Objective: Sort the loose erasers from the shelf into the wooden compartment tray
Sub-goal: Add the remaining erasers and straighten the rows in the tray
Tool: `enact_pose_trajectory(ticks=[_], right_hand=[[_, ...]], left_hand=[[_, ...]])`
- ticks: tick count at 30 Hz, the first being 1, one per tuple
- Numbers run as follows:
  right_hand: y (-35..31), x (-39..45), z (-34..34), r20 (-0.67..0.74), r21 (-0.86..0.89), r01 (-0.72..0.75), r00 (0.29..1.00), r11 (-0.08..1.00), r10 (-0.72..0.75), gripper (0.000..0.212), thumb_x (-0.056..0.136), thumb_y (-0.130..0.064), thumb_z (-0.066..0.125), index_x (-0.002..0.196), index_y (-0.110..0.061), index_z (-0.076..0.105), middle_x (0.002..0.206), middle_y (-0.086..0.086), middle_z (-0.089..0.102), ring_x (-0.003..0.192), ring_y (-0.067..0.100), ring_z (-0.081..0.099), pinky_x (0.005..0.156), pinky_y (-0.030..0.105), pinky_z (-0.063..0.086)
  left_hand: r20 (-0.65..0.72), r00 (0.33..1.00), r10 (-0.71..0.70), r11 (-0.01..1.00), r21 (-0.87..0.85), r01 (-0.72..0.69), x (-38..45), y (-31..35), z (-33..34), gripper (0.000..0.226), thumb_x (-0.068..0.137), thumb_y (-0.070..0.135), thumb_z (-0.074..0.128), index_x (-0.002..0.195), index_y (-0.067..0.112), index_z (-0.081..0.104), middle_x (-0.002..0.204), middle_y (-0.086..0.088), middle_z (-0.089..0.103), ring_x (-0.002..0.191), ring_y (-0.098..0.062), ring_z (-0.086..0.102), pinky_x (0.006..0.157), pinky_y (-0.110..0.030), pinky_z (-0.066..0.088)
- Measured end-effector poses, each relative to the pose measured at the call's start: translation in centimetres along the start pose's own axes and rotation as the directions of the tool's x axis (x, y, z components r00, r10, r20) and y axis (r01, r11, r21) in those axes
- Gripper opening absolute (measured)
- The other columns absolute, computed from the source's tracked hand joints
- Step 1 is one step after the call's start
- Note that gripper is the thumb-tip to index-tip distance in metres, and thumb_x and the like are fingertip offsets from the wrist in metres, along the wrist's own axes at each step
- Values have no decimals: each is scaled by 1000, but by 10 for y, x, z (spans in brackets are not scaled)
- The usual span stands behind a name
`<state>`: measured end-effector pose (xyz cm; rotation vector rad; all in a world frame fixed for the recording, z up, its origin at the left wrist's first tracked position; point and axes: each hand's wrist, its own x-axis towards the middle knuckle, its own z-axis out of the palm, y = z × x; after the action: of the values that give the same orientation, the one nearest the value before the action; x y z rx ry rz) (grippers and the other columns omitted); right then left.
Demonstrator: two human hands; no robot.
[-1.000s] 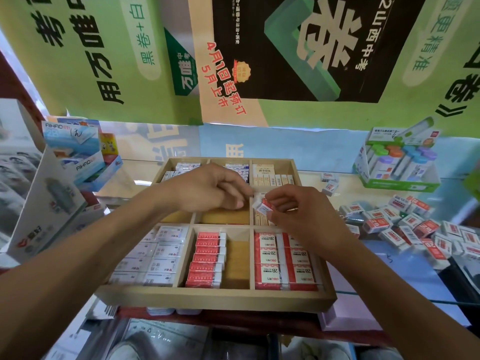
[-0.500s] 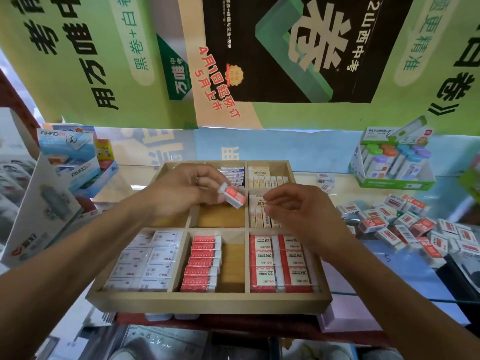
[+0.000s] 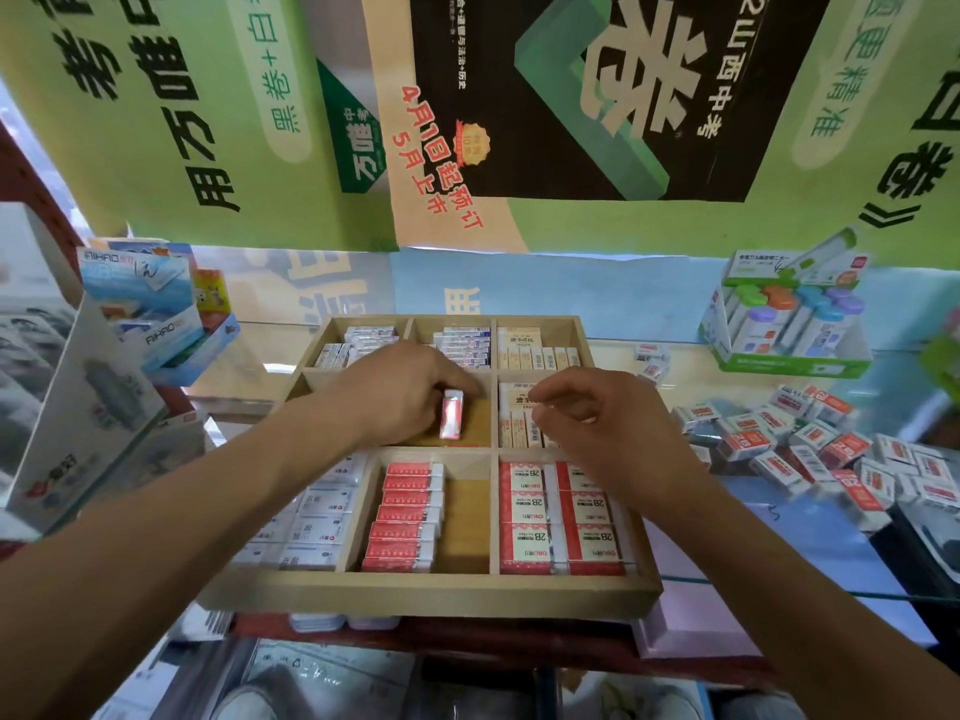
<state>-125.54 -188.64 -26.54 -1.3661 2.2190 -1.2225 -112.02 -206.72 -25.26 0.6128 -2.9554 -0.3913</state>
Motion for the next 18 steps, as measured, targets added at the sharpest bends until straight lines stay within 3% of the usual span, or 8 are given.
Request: enact_pose_trajectory(ticks=[2, 5, 9, 13, 18], right_hand=[[2, 0, -1, 4, -10, -5, 1000, 1000, 5, 11, 91, -30, 62, 99, -36, 65, 93, -23, 61, 77, -12, 59, 53, 1, 43], [5, 0, -4, 1, 17, -8, 1000, 1000, 8, 11, 89, -31, 63, 99, -35, 66, 95, -23, 64, 79, -13, 60, 58, 2, 42], [7, 2, -8, -23, 49, -18, 1000, 999, 19, 10, 87, -31, 65, 96, -33, 68, 90, -22, 67, 81, -15, 60, 66, 7, 46], [9, 1, -12, -41, 45, 6, 999, 999, -4, 8, 87, -28, 65, 93, -31, 68, 88, -21, 67, 82, -15, 59, 60, 2, 45], [15, -3, -21, -51, 21, 25, 998, 999, -24, 6, 87, -25, 66, 91, -29, 69, 85, -22, 65, 83, -15, 57, 59, -1, 42]], left_hand=[[-33, 999, -12, 999, 41, 13, 1, 3, 1, 49, 85, 3, 53, 121, 34, 66, 122, 8, 67, 112, -16, 61, 96, -31, 48], [-128, 990, -66, 998, -22, 64, 1, 3, -4, 31, 84, 9, 60, 106, 26, 73, 103, 7, 72, 97, -12, 64, 84, -23, 49], [-23, 991, -136, 986, -104, 132, 0, 9, -5, 5, 82, 22, 72, 79, 26, 74, 75, 18, 69, 77, 1, 64, 74, -21, 51], [117, 983, -142, 944, -283, 171, 3, 16, 0, 28, 80, -2, 66, 79, 25, 74, 72, 15, 71, 72, 3, 66, 69, -13, 51], [224, 965, -139, 896, -386, 218, 7, 13, 3, 52, 77, -18, 48, 73, 27, 73, 77, 8, 74, 84, -9, 70, 77, -24, 55]])
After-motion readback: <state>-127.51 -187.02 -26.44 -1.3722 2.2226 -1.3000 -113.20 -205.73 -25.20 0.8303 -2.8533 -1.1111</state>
